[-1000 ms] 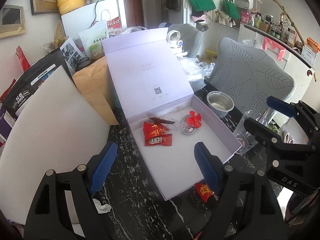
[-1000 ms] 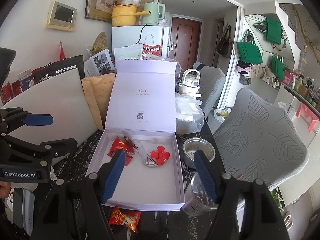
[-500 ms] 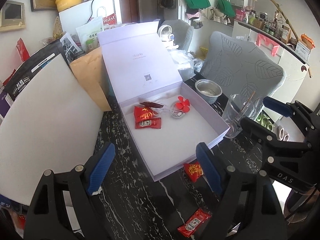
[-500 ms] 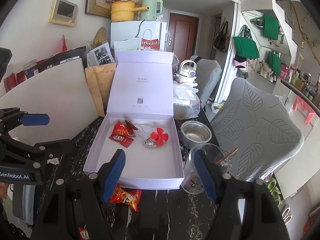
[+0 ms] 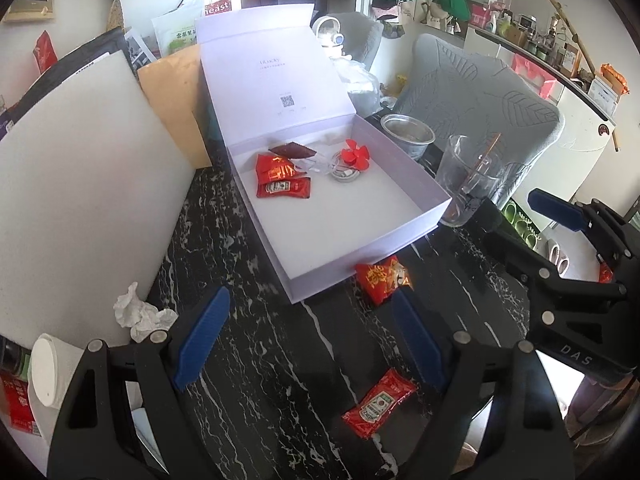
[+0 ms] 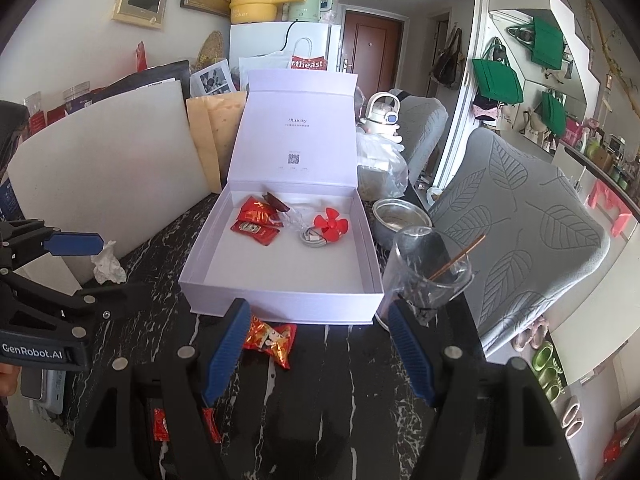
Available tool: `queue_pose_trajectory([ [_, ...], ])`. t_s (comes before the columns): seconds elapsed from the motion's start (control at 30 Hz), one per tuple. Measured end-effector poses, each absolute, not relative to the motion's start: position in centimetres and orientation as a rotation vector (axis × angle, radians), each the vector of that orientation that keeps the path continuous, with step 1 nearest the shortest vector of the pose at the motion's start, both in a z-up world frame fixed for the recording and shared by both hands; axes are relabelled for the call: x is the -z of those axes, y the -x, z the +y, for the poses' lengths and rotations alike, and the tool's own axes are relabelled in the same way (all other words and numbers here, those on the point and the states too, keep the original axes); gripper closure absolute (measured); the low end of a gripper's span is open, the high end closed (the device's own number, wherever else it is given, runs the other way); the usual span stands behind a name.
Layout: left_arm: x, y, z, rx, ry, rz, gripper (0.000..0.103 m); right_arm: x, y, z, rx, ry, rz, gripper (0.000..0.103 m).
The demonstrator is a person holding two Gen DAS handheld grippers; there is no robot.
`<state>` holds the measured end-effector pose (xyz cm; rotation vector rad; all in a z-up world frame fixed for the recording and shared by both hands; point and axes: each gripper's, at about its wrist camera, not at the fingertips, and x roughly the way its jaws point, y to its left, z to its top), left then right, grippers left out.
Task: Organize objects
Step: 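Withdraw both grippers from the box toward the remaining red packets, then lower the left gripper onto the red ketchup sachet while the right gripper reaches the red-and-gold snack packet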
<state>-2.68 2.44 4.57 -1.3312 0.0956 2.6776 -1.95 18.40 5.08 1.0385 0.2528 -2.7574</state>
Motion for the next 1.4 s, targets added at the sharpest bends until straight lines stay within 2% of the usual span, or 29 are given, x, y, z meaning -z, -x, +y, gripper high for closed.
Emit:
queue_pose_trajectory([
  [0.53, -0.6, -1.3, 3.7, -2.586, 1.410, 0.136, 0.020, -0.3, -1.6, 18.3, 2.670, -1.143, 0.234, 0.031],
  [0.83, 2.4, -2.4, 4.2, -2.470, 1.453, 0.097, 0.020, 2.4, -3.1, 18.6, 2.592, -1.184, 0.154, 0.031],
  [1.4, 6.3, -2.4, 5.7, -2.383, 1.484, 0.218, 0.020, 6.4, -3.7, 20.1, 2.563, -1.298, 0.117, 0.031],
])
